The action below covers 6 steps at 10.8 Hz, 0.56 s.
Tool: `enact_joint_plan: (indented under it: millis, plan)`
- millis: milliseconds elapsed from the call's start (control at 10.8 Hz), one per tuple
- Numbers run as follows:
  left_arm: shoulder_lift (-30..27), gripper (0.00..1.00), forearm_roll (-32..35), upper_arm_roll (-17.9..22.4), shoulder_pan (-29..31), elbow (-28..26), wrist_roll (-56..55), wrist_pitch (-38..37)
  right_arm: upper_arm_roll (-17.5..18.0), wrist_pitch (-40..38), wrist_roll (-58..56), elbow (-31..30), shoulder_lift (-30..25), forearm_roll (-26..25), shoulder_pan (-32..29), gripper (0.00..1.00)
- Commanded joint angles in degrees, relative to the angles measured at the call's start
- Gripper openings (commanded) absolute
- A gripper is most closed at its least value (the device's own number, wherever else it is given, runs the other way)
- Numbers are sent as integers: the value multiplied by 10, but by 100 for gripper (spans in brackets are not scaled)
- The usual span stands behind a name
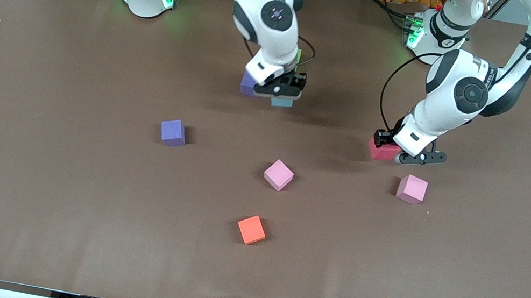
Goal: Arrange blocks into number 1
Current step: 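Carry the cyan cube with the right gripper and set it beside the green cube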
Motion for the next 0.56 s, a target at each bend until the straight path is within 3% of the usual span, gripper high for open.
enact_joint_plan:
  millis: [0, 278, 463]
  plan:
    - [-18, 0, -7, 2, -1, 14, 21, -26, 8, 35, 55, -62, -23, 7, 30, 45]
    - [-16, 0, -3, 1, -12, 81, 31, -76, 10, 52, 71, -83, -15, 5, 49, 45]
    - [-15, 0, -3, 1, -13, 88, 43, -77, 10, 54, 73, -82, -7, 5, 65, 45]
